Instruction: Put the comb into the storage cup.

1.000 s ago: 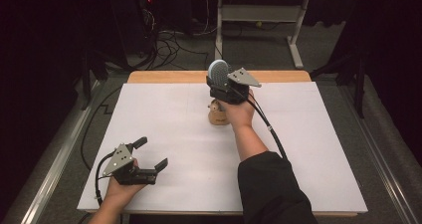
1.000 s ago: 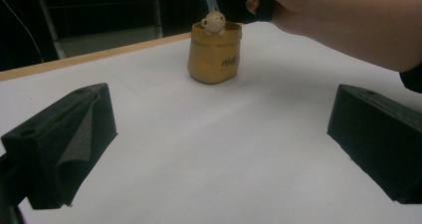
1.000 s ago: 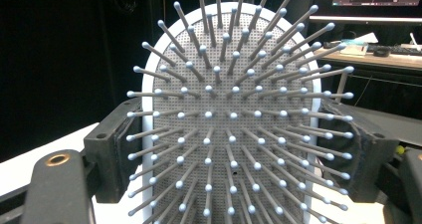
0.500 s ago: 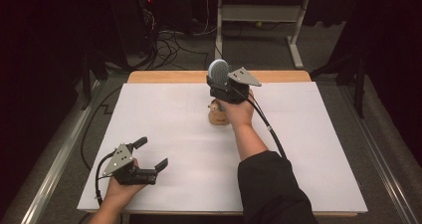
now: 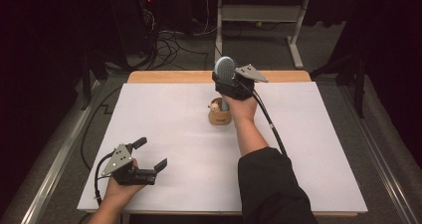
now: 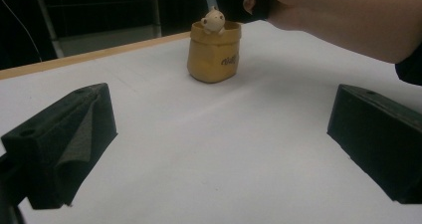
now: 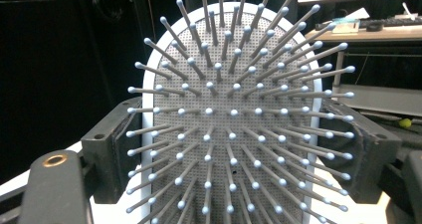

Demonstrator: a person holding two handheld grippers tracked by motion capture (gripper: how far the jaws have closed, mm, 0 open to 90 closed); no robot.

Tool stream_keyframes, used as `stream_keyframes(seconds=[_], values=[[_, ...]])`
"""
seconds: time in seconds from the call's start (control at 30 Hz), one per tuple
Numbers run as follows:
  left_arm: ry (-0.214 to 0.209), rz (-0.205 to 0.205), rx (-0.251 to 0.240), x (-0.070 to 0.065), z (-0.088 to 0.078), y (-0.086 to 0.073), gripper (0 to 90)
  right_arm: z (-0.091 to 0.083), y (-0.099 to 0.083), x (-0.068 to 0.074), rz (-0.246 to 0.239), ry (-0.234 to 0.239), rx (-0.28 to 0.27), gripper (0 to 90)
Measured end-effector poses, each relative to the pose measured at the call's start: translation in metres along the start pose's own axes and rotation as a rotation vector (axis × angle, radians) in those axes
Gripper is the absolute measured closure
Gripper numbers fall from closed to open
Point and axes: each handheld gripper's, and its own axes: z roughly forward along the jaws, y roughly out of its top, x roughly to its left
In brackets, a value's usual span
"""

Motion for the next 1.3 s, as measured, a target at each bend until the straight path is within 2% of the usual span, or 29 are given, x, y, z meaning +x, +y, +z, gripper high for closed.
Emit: stream_keyframes(seconds=[0.3,0.67,0.7,0.8,0.83,1.0,1.3], values=[[-0.002,-0.001,0.001,-0.001,0.0,0.0,0.1,-0.001,0.002,-0.006,0.003,-0.02,0.017,18.6],[-0.001,-0.01,0.003,-0.001,-0.001,-0.001,0.1,0.001,0.002,-0.014,0.027,-0.027,0.026,17.9],[-0.002,-0.001,0.004,0.0,-0.001,-0.001,0.1,0.001,0.001,-0.015,0.037,-0.029,0.029,17.8],[0.0,-0.004,0.005,0.0,-0.001,-0.001,0.1,0.001,0.001,-0.017,0.034,-0.035,0.035,17.2],[0.002,-0.017,0.005,-0.001,-0.001,-0.001,0.1,0.001,0.001,-0.017,0.035,-0.037,0.037,17.2],[-0.004,-0.005,0.012,-0.001,-0.001,-0.002,0.1,0.001,0.001,-0.017,0.028,-0.037,0.038,17.0],[0.0,-0.013,0.012,-0.002,-0.001,-0.003,0.1,0.001,0.001,-0.018,0.021,-0.033,0.043,16.5]])
